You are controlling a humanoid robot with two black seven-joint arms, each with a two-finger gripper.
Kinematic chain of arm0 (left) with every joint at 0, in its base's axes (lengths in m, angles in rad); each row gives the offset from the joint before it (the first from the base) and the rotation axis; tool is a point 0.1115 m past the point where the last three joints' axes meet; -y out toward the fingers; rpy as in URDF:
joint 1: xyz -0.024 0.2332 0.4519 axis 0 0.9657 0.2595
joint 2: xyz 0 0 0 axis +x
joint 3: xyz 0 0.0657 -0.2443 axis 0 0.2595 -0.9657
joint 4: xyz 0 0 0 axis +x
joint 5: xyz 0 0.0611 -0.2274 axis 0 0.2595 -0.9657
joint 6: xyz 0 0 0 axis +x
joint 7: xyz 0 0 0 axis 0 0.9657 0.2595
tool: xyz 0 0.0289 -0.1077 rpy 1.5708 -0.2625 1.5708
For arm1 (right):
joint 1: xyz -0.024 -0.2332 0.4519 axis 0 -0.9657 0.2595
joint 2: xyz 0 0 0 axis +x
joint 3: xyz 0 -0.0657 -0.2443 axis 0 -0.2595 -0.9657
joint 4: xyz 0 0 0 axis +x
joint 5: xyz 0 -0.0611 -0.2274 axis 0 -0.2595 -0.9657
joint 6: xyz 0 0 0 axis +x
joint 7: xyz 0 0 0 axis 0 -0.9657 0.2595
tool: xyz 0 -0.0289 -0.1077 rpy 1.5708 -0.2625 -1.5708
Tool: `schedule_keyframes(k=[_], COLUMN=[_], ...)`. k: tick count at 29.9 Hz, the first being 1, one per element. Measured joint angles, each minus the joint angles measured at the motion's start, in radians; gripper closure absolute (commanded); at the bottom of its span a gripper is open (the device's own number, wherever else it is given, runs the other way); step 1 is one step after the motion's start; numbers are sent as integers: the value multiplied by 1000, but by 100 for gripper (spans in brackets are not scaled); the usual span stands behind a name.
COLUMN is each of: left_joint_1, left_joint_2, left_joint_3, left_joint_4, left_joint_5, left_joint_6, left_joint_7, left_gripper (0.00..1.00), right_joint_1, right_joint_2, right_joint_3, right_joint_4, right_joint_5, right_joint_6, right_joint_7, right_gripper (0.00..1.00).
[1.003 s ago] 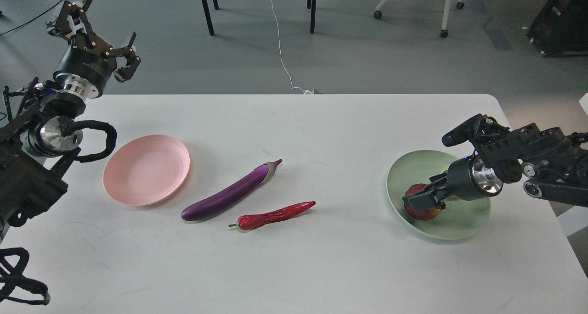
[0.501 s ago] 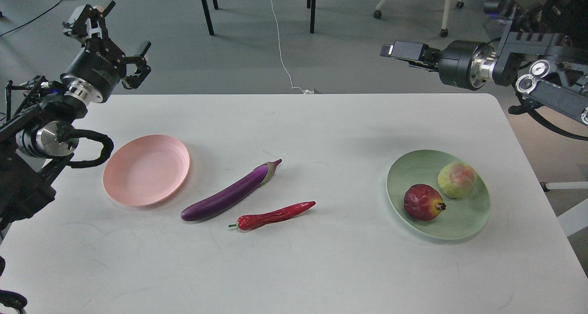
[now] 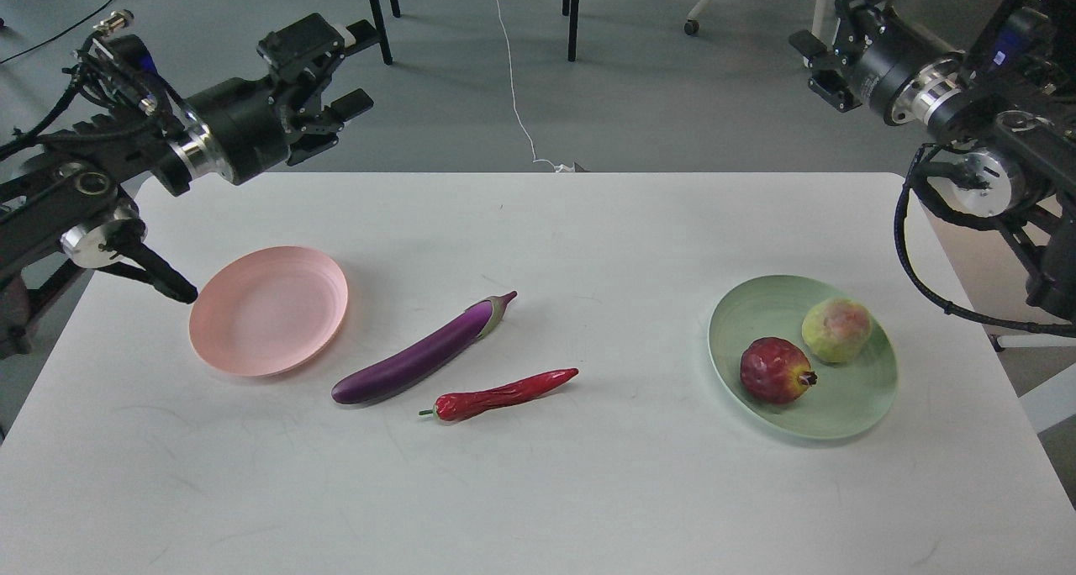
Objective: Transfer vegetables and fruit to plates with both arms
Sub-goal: 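Raise the right gripper away and lift the left arm, then reach the left gripper down and grasp the red chili pepper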
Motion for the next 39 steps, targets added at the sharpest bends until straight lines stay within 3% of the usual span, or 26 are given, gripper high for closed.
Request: schedule_keyframes(k=[3, 7, 13, 17, 22, 31, 36, 39], left_joint_1=[3, 16, 43, 46, 92, 132, 137, 152], left_joint_2=[-34, -101, -154, -161, -159, -183, -189, -188], left_joint_3=[2, 23, 171, 338, 415, 420, 420, 420], left_joint_4=[-76, -155, -201, -190, -144, -41, -23, -24], left_joint_5=[272, 600, 969, 1195, 1263, 1265, 1265, 1265], left_joint_6=[1, 7, 98, 175, 220, 222, 223, 230], left_joint_7=[-4, -19, -30, -30, -27, -26, -31, -32], left_gripper=[3, 7, 11, 16, 26, 62, 73, 84], right_joint_1=[-15, -69, -185, -281, -320, -323, -321, -321], right_joint_2=[6, 10, 12, 11, 11, 41, 43, 43], right_joint_3=[35, 48, 105, 149, 157, 158, 159, 160], right_joint_4=[-62, -121, -125, -125, -122, -119, -118, -119], right_joint_5=[173, 415, 490, 491, 491, 491, 490, 490], right_joint_6=[12, 104, 235, 258, 260, 260, 260, 260], right_joint_7=[0, -1, 2, -4, -3, 0, 0, 0], right_gripper=[1, 1, 1, 1, 1, 1, 1, 1])
